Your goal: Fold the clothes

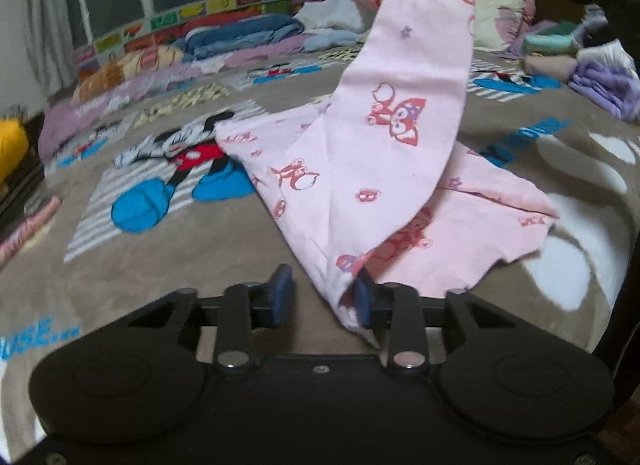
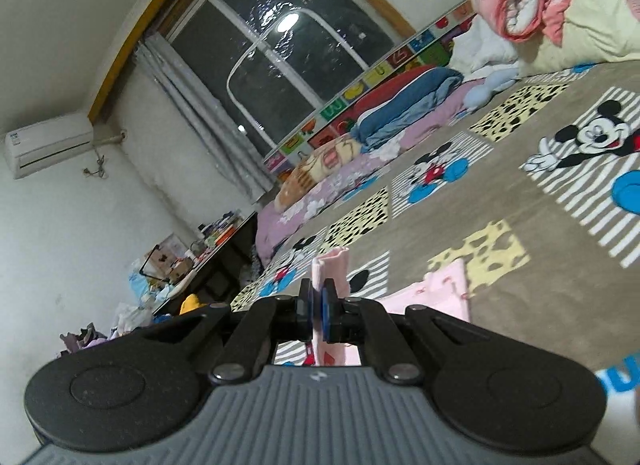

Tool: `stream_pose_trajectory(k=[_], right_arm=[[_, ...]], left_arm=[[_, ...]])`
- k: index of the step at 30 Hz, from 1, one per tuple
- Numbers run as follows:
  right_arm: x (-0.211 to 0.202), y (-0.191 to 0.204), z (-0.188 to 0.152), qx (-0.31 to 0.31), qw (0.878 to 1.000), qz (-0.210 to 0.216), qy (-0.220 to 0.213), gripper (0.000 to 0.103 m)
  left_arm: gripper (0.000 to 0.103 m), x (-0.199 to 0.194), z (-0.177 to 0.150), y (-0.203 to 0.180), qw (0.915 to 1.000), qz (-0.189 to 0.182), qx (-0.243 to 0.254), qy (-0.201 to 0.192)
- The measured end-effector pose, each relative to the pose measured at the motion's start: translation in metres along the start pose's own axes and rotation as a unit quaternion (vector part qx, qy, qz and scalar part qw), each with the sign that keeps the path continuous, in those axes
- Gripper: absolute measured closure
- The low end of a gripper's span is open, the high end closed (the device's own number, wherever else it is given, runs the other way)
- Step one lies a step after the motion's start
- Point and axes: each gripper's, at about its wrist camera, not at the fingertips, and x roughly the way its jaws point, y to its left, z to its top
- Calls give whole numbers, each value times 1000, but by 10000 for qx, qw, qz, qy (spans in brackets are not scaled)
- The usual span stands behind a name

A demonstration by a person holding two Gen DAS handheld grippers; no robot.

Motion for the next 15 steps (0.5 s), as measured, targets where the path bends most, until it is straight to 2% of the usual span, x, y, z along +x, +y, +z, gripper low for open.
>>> stream_pose_trajectory(k=[5, 8, 15], right_arm=[[-12, -12, 5, 9, 9999, -71, -108, 97], [-19, -17, 7, -20, 9999, -74, -154, 97], [-37, -43, 4, 81, 9992, -324, -210, 97]], left_arm=[[89, 1, 0, -17, 9985, 103, 528, -79], [89, 3, 0, -25, 9971, 124, 748, -74], [89, 5, 2, -29, 9971, -42, 757, -92]])
